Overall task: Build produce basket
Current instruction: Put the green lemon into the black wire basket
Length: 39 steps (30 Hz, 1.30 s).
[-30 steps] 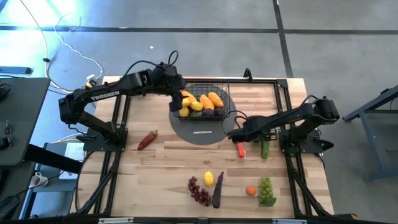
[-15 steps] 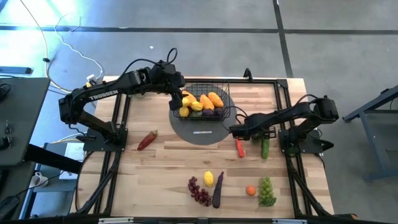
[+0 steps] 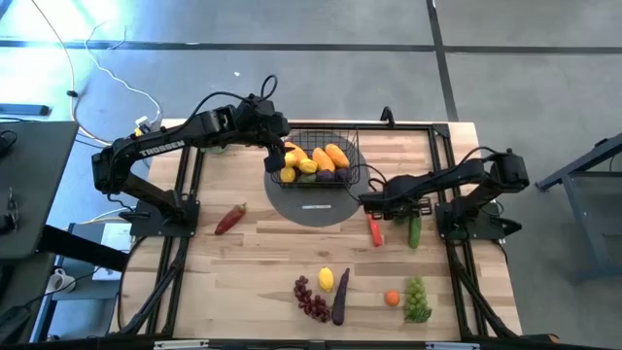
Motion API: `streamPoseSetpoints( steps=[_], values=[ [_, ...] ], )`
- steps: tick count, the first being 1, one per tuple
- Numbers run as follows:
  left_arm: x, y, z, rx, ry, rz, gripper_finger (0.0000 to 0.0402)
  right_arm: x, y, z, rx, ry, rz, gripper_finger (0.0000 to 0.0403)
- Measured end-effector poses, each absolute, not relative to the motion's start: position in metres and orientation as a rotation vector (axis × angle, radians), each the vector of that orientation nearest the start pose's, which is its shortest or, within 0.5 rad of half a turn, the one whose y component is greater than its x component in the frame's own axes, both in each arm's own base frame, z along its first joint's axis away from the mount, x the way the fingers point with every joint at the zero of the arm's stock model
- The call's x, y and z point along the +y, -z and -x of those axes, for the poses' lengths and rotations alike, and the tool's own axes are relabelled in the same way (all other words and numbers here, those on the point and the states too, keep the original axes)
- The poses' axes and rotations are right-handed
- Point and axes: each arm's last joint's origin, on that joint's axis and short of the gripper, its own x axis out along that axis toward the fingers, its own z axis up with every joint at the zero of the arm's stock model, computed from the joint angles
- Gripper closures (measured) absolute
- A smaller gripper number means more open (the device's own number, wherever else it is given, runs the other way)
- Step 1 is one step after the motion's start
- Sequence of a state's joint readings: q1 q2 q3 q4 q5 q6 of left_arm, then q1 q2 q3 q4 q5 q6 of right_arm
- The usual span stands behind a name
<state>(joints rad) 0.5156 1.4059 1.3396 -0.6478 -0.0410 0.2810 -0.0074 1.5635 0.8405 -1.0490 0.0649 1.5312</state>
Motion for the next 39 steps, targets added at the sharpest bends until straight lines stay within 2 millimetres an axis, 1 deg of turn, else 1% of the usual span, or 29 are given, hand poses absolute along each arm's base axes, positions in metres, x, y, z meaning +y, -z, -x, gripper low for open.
streamPoseSetpoints(
  steps=[4,7,13,19,22,24,27,30,32,39],
  values=[
    [0.148,-0.344,-0.259,0.771,-0.428,-0.093,0.0129,-0.003,-0.164,-0.231,1.316,1.301,-1.050,0.0243],
    [0.148,-0.344,-0.258,0.780,-0.433,-0.092,0.0129,-0.002,-0.171,-0.235,1.323,1.284,-1.041,0.0257],
    [0.149,-0.341,-0.255,0.827,-0.500,-0.100,0.0129,-0.002,-0.193,-0.244,1.315,1.268,-1.019,0.0262],
    [0.143,-0.341,-0.247,0.896,-0.509,-0.089,0.0129,-0.002,-0.225,-0.255,1.309,1.216,-0.982,0.0264],
    [0.138,-0.341,-0.242,0.935,-0.520,-0.087,0.0129,-0.004,-0.244,-0.264,1.256,1.162,-0.951,0.0264],
    [0.136,-0.344,-0.238,0.929,-0.537,-0.064,0.0129,-0.007,-0.257,-0.270,1.209,1.124,-0.923,0.0265],
    [0.132,-0.346,-0.231,0.934,-0.552,-0.014,0.0129,-0.014,-0.277,-0.279,1.122,1.071,-0.874,0.0265],
    [0.128,-0.348,-0.225,0.944,-0.563,0.024,0.0129,-0.022,-0.292,-0.287,1.031,1.023,-0.826,0.0265],
    [0.126,-0.349,-0.222,0.948,-0.570,0.044,0.0129,-0.027,-0.299,-0.293,0.970,0.983,-0.802,0.0265],
    [0.115,-0.353,-0.209,0.980,-0.578,0.095,0.0129,-0.044,-0.310,-0.317,0.759,0.809,-0.744,0.0265]
  ],
)
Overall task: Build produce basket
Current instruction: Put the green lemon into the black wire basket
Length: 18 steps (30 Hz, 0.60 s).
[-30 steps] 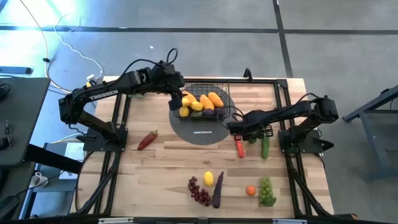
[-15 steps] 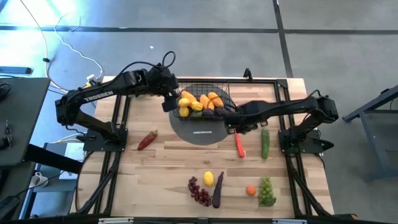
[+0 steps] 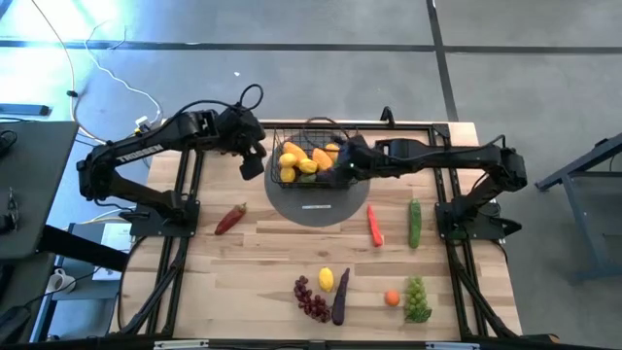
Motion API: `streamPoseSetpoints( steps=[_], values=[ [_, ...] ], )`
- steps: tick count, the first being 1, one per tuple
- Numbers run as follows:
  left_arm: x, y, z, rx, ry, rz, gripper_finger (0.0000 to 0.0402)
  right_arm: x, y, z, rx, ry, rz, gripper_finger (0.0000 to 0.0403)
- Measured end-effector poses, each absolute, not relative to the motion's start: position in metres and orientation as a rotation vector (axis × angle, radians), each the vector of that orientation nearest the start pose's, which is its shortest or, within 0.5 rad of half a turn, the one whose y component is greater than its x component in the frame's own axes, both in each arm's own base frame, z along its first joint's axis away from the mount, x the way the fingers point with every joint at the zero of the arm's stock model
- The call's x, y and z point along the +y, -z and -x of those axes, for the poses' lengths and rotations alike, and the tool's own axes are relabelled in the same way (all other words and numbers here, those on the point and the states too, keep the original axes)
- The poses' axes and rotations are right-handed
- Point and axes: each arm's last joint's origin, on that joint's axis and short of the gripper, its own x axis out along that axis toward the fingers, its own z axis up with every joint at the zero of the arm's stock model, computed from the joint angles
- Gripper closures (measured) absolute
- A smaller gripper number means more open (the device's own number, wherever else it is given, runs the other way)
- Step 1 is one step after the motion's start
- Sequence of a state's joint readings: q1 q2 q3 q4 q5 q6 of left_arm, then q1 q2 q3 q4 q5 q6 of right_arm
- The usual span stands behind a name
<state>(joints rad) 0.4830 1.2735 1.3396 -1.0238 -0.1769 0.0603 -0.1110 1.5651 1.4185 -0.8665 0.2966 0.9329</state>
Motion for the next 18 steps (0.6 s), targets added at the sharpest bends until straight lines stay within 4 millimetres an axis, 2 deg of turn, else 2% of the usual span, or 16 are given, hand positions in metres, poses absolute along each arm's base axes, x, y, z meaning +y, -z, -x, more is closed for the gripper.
streamPoseSetpoints(
  steps=[4,8,18],
  values=[
    [0.110,-0.355,-0.201,1.006,-0.581,0.117,0.0129,-0.055,-0.316,-0.330,0.613,0.732,-0.709,0.0265],
    [0.106,-0.355,-0.194,1.036,-0.588,0.137,0.0129,-0.062,-0.309,-0.341,0.459,0.663,-0.694,0.0265],
    [0.100,-0.358,-0.183,1.066,-0.595,0.157,0.0129,-0.065,-0.263,-0.342,0.305,0.606,-0.726,0.0265]
  ],
)
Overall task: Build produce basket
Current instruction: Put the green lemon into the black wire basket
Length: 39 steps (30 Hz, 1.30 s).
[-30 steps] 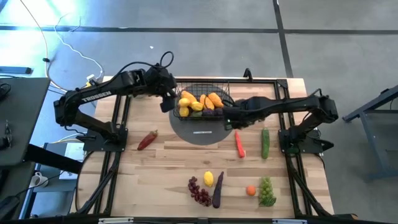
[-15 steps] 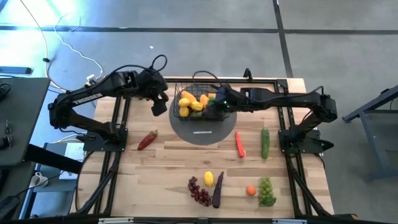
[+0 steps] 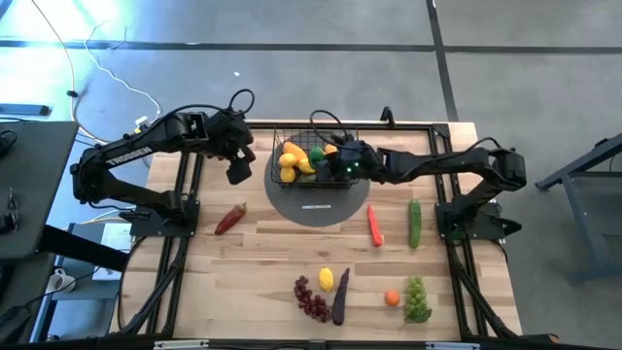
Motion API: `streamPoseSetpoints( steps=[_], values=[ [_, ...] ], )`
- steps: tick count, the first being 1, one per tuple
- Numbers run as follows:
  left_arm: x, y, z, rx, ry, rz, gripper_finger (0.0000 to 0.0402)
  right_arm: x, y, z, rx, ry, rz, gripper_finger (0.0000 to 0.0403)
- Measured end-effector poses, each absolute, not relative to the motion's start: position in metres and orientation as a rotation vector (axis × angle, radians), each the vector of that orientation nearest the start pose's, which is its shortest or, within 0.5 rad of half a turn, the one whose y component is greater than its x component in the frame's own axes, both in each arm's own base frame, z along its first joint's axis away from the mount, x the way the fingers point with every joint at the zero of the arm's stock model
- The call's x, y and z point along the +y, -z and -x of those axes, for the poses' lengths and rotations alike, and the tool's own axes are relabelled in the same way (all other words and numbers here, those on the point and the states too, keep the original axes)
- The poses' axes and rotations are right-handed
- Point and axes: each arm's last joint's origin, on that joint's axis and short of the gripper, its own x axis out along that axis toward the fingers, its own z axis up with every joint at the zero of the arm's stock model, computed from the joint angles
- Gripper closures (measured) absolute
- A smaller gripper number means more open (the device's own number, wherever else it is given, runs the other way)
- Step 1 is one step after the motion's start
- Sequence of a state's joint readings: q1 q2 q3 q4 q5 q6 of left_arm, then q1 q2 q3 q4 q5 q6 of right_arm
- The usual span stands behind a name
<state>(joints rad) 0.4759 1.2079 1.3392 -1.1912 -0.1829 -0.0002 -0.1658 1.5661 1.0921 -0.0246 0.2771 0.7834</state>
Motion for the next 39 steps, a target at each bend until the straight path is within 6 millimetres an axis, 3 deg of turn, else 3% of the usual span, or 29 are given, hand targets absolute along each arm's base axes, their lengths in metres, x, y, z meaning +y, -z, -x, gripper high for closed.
streamPoseSetpoints(
  steps=[8,16,28,39],
  values=[
    [0.100,-0.358,-0.184,1.063,-0.560,0.133,0.0129,-0.065,-0.237,-0.335,0.188,0.612,-0.780,0.0265],
    [0.100,-0.358,-0.184,1.061,-0.558,0.134,0.0129,-0.066,-0.252,-0.341,0.150,0.601,-0.752,0.0265],
    [0.101,-0.358,-0.184,1.067,-0.560,0.134,0.0129,-0.073,-0.247,-0.391,0.338,0.591,-0.674,0.0265],
    [0.097,-0.356,-0.183,1.076,-0.508,0.227,0.0129,-0.087,-0.241,-0.417,0.502,0.572,-0.560,0.0250]
  ],
)
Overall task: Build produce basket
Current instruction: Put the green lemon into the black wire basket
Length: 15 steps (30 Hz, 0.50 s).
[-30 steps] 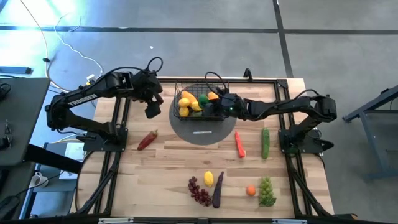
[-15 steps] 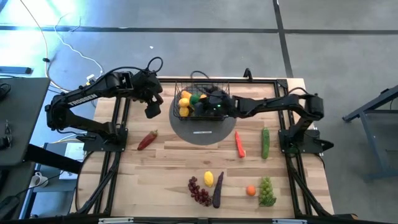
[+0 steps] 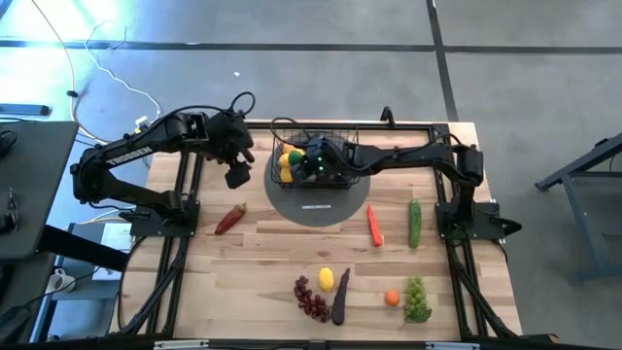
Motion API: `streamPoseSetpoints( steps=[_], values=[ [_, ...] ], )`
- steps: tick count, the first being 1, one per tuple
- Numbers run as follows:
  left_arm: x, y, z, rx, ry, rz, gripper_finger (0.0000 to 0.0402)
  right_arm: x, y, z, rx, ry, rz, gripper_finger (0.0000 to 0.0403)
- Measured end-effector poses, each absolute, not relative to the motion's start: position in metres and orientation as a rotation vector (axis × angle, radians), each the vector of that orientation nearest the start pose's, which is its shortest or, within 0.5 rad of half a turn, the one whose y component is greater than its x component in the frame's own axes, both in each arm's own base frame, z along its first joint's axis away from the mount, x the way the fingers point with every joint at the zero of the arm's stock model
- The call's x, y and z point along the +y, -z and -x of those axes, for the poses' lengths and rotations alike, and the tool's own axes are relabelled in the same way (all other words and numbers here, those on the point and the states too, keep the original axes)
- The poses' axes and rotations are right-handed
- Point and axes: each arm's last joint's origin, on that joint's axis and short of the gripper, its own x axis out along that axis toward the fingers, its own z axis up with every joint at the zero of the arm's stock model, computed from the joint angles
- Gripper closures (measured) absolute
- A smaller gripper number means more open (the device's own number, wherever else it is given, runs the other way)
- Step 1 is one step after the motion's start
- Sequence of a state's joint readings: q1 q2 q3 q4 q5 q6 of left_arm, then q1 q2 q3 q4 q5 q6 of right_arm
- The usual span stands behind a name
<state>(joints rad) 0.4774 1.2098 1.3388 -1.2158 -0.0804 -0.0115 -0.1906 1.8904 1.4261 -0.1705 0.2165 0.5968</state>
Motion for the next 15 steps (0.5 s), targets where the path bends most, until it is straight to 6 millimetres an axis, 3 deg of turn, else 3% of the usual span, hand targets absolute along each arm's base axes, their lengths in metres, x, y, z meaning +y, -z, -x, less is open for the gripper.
streamPoseSetpoints(
  steps=[7,15],
  values=[
    [0.092,-0.350,-0.179,1.129,-0.519,0.314,0.0129,-0.097,-0.239,-0.413,0.545,0.564,-0.524,0.0246],
    [0.080,-0.310,-0.182,1.258,-0.462,0.432,0.0129,-0.101,-0.238,-0.412,0.578,0.505,-0.530,0.0244]
  ],
)
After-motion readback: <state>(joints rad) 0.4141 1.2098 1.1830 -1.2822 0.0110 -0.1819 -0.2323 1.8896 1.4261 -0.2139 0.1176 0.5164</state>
